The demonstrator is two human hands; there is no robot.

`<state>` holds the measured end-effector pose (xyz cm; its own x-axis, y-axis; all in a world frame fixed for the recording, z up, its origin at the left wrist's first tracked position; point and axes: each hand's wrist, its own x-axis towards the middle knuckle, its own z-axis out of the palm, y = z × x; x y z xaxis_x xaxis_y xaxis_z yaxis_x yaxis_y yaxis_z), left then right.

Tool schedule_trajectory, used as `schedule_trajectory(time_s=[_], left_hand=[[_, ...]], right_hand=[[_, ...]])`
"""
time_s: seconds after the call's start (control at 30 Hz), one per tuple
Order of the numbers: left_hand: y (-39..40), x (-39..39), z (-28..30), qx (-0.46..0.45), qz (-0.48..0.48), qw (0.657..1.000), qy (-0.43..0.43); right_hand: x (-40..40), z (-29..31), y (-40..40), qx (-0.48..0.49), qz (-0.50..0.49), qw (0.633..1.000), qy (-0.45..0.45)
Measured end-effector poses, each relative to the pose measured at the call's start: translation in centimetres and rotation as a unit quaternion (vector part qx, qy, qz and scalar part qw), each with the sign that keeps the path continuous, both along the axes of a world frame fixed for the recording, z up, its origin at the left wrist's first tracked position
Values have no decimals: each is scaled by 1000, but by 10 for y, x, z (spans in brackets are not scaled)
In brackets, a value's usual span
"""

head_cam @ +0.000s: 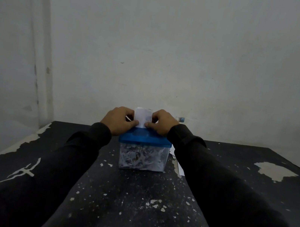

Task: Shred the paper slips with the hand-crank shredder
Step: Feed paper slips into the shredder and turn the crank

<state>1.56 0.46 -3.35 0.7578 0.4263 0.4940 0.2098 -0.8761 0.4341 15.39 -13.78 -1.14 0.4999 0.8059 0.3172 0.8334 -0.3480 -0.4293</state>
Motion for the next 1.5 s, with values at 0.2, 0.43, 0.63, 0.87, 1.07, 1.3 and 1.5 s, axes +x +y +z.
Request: schedule_trajectory(time_s=[0.2, 0.43, 0.63, 0.87, 1.07, 1.3, 1.5], left_hand=[[-6, 1, -18, 6, 3, 999, -45], [-9, 2, -22, -16, -15, 996, -84], [-6, 2, -22, -9, -22, 997, -77], [-8, 5, -26, 0, -39, 995, -91], [-6, 4, -27, -5, -70, 993, -92], [-2, 8, -26, -54, -56, 994, -83], [-3, 8, -31, -54, -68, 990, -111]], right_hand=[[13, -18, -15, 148, -32, 979, -139], [35, -54, -63, 154, -50, 970, -179], [36, -35, -53, -24, -62, 996, -62], [28, -45, -56, -12, -36, 994, 104], [10, -21, -26, 88, 44, 995, 26], [14, -17, -10, 71, 41, 995, 61], [10, -20, -7, 84, 31, 992, 84]])
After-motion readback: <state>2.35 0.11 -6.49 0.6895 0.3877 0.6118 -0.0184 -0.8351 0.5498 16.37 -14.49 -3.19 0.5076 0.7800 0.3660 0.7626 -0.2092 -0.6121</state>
